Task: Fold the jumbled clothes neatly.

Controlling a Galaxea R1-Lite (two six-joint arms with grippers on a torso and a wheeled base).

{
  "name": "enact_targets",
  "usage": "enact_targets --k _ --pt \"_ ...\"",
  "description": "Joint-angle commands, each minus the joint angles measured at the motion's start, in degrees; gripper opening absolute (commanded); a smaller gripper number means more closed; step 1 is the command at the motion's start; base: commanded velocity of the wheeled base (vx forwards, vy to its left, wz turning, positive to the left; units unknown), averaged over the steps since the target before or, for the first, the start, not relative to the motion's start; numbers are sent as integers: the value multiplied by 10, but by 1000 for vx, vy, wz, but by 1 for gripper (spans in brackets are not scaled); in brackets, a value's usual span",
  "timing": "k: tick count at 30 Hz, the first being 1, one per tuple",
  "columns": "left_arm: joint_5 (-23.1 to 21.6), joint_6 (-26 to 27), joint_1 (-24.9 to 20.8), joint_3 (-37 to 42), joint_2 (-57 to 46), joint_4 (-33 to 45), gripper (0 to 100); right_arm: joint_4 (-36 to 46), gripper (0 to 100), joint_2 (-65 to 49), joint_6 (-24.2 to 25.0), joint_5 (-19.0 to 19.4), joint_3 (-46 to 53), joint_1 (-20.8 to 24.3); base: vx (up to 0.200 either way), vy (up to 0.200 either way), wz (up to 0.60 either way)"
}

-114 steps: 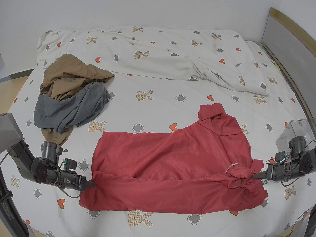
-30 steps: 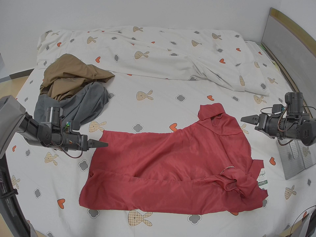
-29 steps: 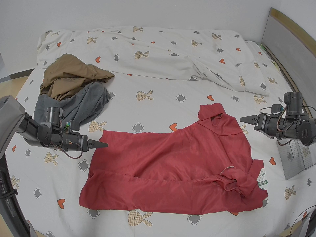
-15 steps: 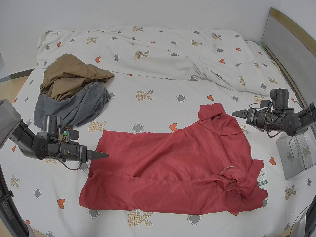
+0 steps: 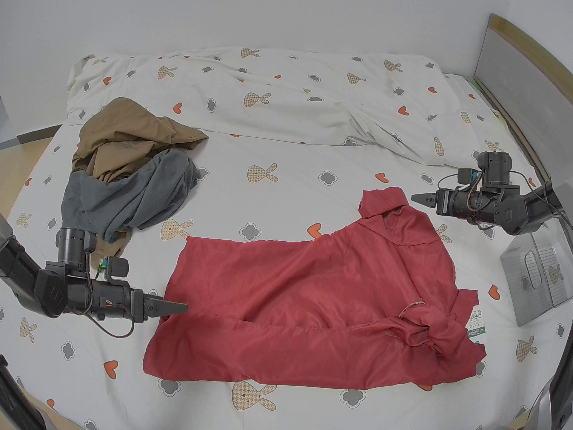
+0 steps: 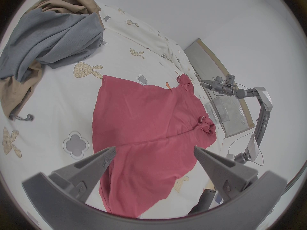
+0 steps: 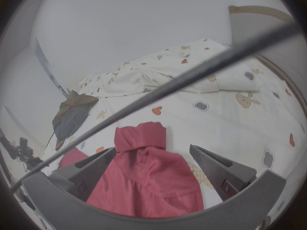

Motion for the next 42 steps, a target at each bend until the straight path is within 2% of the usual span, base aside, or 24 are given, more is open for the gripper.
enact_targets --k 1,4,11,21,42 --pt "2 -3 2 49 -62 -4 100 5 100 48 -16 -30 -63 20 0 0 0" --pt "2 -3 1 59 -75 -4 100 21 100 78 -16 -43 -108 29 0 0 0" --pt "2 -4 1 67 -83 -4 100 70 100 129 -15 -102 -182 49 0 0 0" --pt "2 -2 1 76 -91 -4 100 70 100 133 -15 -115 -213 54 0 0 0" --pt "1 1 0 81 -90 -4 100 70 100 150 -15 -114 -221 64 0 0 0"
